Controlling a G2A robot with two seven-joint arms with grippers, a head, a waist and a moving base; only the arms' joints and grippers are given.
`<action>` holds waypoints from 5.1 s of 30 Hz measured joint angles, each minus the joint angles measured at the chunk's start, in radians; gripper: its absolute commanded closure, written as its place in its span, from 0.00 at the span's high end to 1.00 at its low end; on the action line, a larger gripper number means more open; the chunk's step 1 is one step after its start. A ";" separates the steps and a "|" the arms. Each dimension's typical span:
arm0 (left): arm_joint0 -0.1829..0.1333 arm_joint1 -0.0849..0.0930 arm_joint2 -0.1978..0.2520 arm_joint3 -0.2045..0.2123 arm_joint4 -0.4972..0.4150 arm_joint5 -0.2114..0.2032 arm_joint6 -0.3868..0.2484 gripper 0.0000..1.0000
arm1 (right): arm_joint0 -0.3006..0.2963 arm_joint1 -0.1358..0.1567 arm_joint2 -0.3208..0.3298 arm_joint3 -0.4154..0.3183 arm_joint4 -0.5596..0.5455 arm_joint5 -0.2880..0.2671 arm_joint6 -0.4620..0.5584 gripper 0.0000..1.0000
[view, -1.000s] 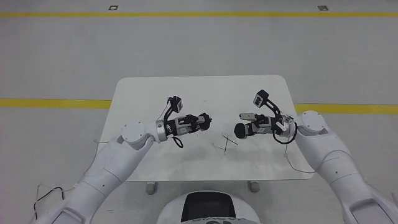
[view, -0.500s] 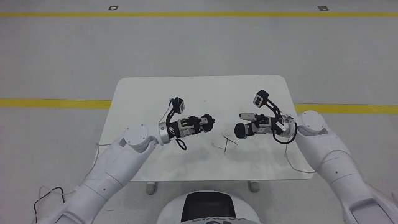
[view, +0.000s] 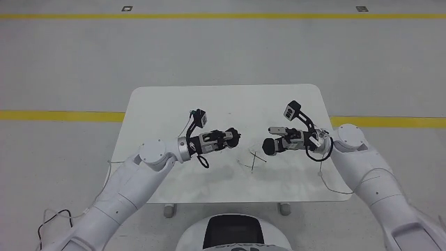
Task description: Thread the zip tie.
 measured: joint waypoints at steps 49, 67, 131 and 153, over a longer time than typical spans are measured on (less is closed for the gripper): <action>0.047 0.044 -0.095 0.039 0.103 -0.130 -0.127 0.00 | 0.013 0.029 0.019 -0.103 -0.282 0.063 -0.068 1.00; 0.047 0.044 -0.095 0.039 0.103 -0.130 -0.127 0.00 | 0.141 0.035 -0.085 -0.174 -0.739 0.034 -0.072 1.00; 0.059 0.075 -0.171 0.037 0.084 -0.130 -0.211 0.00 | 0.415 -0.106 -0.589 -0.074 -1.172 -0.106 -0.156 1.00; 0.059 0.075 -0.171 0.037 0.084 -0.130 -0.211 0.00 | 0.442 -0.152 -0.740 -0.055 -1.247 -0.106 -0.152 1.00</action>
